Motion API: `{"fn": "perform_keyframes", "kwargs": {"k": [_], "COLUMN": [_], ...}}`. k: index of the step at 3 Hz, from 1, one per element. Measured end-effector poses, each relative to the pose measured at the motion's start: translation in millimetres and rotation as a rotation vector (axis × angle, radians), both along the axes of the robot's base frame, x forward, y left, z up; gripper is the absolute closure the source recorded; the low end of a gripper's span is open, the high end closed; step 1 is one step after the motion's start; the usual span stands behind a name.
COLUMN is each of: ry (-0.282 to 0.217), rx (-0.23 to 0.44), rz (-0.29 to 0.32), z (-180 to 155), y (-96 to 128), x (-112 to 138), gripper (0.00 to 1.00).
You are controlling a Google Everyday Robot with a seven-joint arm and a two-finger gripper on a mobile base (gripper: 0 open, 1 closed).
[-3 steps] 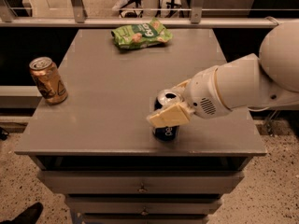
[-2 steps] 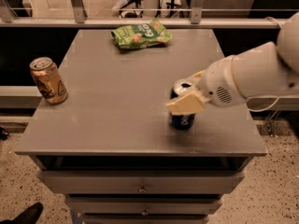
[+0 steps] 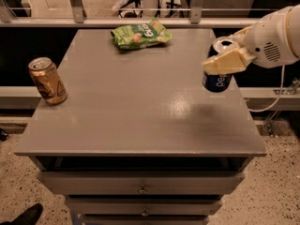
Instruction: Move pepsi can near green rice chip bag
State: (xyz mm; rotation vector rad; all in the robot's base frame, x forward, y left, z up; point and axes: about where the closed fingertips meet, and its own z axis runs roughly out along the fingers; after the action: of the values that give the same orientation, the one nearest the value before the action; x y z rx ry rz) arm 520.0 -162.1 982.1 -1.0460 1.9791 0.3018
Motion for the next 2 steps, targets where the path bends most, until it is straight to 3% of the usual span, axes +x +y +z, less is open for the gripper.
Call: {"fn": "perform_keyframes", "kwargs": {"k": [1, 2], "ry": [-0.006, -0.048], "rx": [0.005, 0.045], "rz": [0.005, 0.035], "z": [-0.3, -2.9], "y": [1.9, 12.4], "x": [4.5, 39.9], "gripper": [1.00, 1.00]}}
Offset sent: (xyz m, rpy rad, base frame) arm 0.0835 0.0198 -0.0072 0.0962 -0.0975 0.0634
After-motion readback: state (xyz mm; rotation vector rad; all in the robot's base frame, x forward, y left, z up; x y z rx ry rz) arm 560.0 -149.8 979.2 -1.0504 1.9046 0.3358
